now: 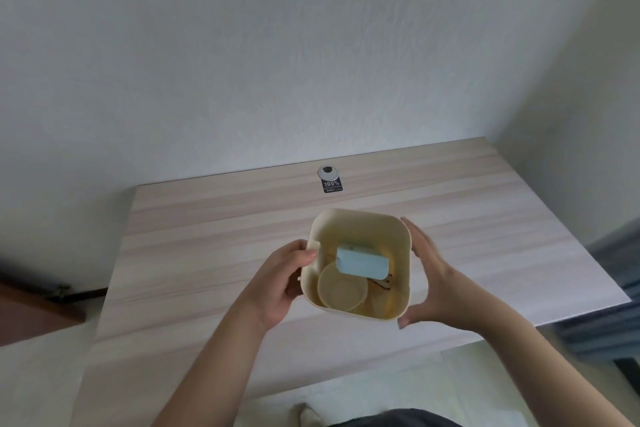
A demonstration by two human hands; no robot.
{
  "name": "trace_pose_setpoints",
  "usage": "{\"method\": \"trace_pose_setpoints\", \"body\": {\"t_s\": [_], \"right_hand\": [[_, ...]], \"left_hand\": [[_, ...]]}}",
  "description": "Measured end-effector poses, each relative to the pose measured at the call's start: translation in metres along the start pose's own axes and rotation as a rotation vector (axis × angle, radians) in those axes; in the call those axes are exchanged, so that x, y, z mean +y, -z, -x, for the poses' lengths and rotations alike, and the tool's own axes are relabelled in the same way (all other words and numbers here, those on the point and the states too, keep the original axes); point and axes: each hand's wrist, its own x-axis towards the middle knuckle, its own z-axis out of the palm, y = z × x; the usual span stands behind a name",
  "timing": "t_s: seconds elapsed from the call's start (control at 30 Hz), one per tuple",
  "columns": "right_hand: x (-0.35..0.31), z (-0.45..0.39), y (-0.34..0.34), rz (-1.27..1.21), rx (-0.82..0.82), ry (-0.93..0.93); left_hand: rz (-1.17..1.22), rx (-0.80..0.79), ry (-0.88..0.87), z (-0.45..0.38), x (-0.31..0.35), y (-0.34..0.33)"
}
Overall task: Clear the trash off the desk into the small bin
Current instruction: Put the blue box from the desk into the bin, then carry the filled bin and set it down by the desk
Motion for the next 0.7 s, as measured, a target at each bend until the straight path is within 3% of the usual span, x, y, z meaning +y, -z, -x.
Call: {"method": "trace_pose_setpoints", "body": {"t_s": [0.27, 0.53, 0.6, 0.7], "right_hand": [[0.022, 0.039, 0.017, -0.248, 0.018, 0.064], [0.059, 0.099, 0.06, -0.429, -0.045, 0.088], [0.065, 0.104, 0.065, -0.443, -0.074, 0.095], [0.069, 0.108, 0.064, -0.478, -0.125, 0.102]], "left_hand": [[-0.087, -0.139, 0.014, 0.028, 0.021, -0.055], [-0.233, -0.296, -0.052, 0.049, -0.009, -0.12], [-0.245, -0.273, -0.078, 0.056, -0.02, -0.128], [-0.279, -0.077, -0.124, 0.067, -0.037, -0.138]]}}
